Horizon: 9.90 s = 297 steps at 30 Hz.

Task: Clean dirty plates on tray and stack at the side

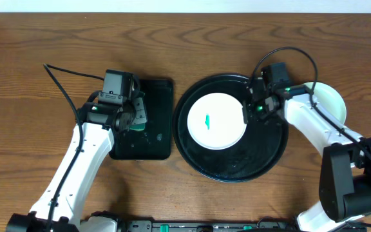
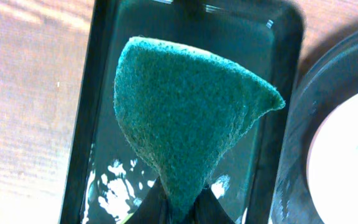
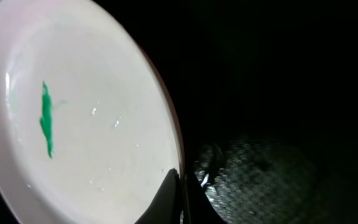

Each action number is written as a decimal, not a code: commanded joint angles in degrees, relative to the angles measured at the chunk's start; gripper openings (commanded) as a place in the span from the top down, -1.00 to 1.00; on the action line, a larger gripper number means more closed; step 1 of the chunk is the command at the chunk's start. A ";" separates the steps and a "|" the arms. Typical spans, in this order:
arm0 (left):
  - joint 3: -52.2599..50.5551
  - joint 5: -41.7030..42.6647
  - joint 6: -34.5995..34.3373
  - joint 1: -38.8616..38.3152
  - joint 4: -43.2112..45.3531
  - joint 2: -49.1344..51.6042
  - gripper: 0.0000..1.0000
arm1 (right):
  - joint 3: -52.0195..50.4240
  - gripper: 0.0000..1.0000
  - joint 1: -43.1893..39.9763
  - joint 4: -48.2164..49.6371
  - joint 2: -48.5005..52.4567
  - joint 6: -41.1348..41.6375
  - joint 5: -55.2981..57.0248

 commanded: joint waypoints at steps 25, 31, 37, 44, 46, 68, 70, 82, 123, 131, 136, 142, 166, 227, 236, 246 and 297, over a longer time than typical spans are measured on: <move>4.98 9.77 -10.54 -10.19 5.42 2.36 0.85 | -2.25 0.97 2.62 2.73 -0.74 1.31 1.68; 4.98 9.75 -11.72 -16.79 9.01 2.75 0.85 | -2.25 0.97 2.62 2.75 -0.74 1.31 1.68; 4.98 9.35 -11.69 -20.96 11.80 4.76 0.85 | -2.25 0.97 2.62 2.75 -0.74 1.31 1.68; 4.98 9.38 -13.03 -21.57 14.97 11.02 0.85 | -2.25 0.97 2.62 2.75 -0.74 1.31 1.64; 4.98 9.35 -13.55 -21.57 15.45 12.39 0.85 | -2.25 0.97 2.62 2.78 -0.74 1.31 1.44; 4.98 7.85 -13.62 -21.57 16.87 15.32 0.85 | -2.25 0.97 2.62 2.95 -0.74 1.27 0.63; 5.01 7.85 -13.68 -21.57 16.35 15.32 0.86 | -2.25 0.97 2.62 2.95 -0.74 1.27 0.63; 18.84 3.91 -13.99 -21.51 -3.37 15.89 0.86 | -2.25 0.97 2.62 2.99 -0.74 1.27 0.63; 29.40 5.27 -14.23 -23.56 -10.34 37.57 0.86 | -2.25 0.75 2.62 3.17 -0.74 1.27 1.36; 28.85 5.27 -14.23 -23.56 -9.03 37.62 0.85 | -2.58 0.88 2.62 3.37 -0.74 1.31 3.85; 27.89 5.25 -14.23 -23.56 -7.15 37.62 0.85 | -3.10 0.74 2.62 4.09 -0.66 1.33 3.85; 27.58 5.25 -14.23 -23.56 -6.67 37.62 0.85 | -3.69 0.70 2.62 5.01 -0.55 1.95 3.37; 26.58 5.22 -14.23 -23.56 -6.05 37.64 0.85 | -3.69 0.98 3.37 5.57 0.96 1.97 2.95; 16.02 3.32 -15.52 -25.38 5.05 38.03 0.84 | -3.69 0.97 3.39 6.01 2.67 3.26 2.56; 16.02 10.23 -15.54 -25.38 5.64 38.03 0.85 | -3.69 0.98 3.39 6.40 2.67 3.26 1.22; 16.92 18.86 -15.56 -24.13 6.60 36.96 0.85 | -3.69 0.97 3.39 6.43 2.67 3.26 1.22; 15.80 8.02 -15.10 -22.53 5.27 37.20 0.85 | -3.69 0.97 3.39 6.82 2.67 3.26 1.01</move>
